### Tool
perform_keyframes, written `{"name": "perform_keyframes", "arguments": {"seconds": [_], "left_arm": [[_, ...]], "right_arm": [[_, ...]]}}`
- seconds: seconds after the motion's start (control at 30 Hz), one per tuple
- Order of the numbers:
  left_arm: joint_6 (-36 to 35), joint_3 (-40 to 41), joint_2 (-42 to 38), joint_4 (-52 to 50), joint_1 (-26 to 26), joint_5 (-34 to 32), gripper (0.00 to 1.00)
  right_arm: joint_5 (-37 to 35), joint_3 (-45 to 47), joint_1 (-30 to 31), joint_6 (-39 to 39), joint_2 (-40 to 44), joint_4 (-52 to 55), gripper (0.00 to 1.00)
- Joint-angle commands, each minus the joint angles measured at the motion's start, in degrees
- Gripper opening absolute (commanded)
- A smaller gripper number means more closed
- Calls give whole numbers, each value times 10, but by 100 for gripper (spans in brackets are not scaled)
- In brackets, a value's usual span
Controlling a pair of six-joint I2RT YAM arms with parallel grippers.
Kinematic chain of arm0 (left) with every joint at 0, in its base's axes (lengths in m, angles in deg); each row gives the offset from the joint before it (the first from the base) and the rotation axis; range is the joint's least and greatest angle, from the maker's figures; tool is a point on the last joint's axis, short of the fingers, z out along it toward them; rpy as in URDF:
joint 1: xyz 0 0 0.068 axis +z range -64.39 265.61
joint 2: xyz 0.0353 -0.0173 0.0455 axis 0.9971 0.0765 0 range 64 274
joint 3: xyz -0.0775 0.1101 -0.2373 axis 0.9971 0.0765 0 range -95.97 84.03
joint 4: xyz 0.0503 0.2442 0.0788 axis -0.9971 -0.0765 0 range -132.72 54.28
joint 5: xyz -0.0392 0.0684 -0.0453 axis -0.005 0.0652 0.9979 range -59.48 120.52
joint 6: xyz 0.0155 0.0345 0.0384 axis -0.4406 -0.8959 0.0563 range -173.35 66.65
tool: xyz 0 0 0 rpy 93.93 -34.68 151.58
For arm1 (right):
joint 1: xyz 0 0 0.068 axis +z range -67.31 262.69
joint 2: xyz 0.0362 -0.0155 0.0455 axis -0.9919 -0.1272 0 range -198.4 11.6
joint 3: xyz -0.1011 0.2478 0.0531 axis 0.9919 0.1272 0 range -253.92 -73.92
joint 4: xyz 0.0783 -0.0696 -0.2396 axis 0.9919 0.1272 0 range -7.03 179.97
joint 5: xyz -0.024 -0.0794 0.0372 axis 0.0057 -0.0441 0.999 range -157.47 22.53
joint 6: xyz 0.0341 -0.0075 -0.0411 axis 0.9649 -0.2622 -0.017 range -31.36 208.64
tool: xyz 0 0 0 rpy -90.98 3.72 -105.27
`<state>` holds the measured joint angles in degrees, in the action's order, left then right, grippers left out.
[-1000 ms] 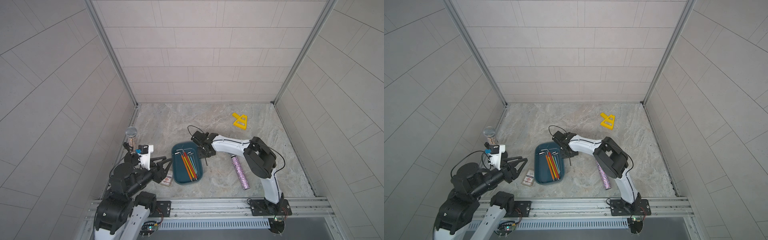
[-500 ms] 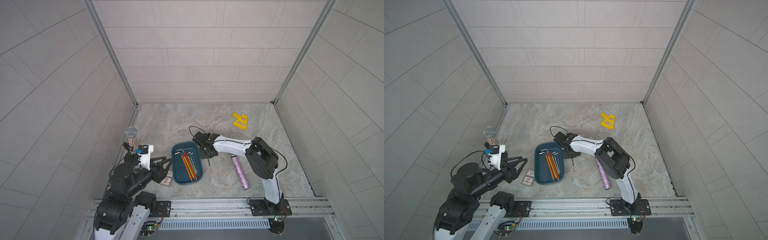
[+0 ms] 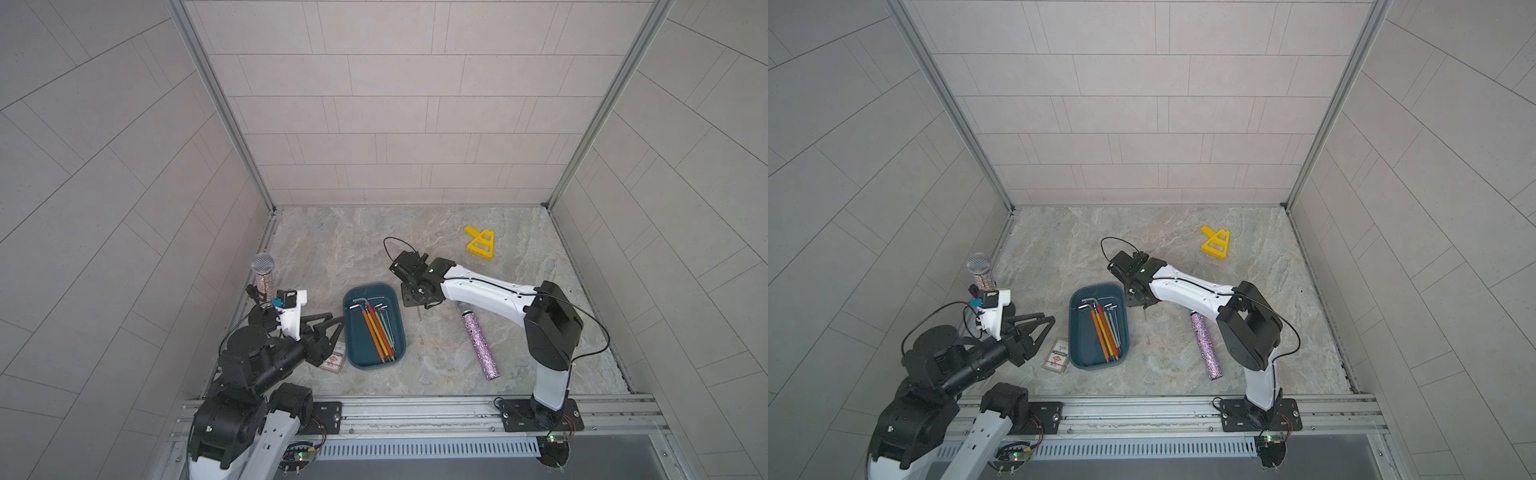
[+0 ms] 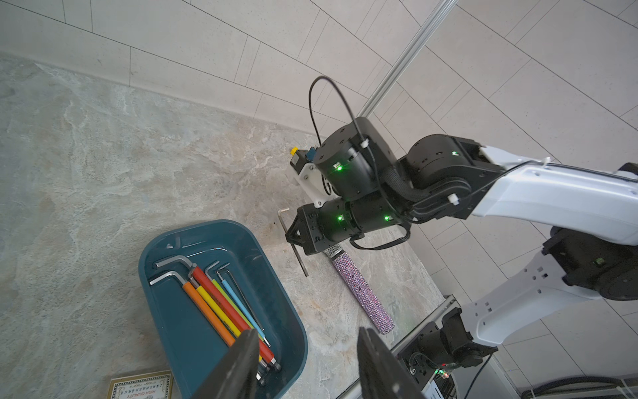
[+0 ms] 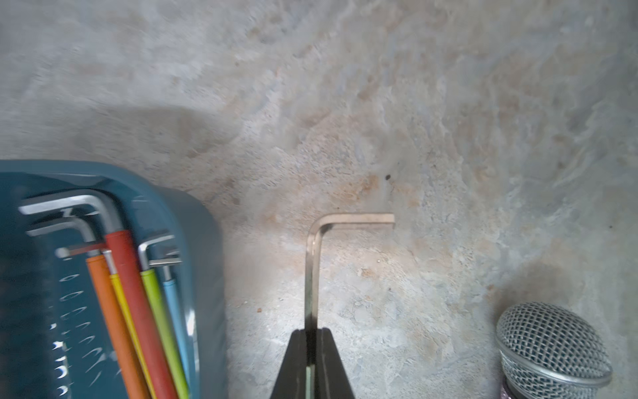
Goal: Put the hex key on the desktop into the storage box
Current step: Place the Allen key in the storage box.
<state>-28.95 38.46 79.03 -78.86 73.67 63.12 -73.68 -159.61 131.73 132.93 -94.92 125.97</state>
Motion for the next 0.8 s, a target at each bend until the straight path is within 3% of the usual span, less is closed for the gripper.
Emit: {"name": "perform_keyframes", "arguments": {"seconds": [0.0,0.33,0.77], "left_arm": [[-7,5,-7,14,4,5,53],[-7,5,-7,14,6,5,53],[-7,5,-8,14,8,5,53]], "right_arm": [[-7,-22,29,-21,27,0,0],[51,-86,89,-34,-25,5,0],[85,-124,87,-23,-131,24,0]]}}
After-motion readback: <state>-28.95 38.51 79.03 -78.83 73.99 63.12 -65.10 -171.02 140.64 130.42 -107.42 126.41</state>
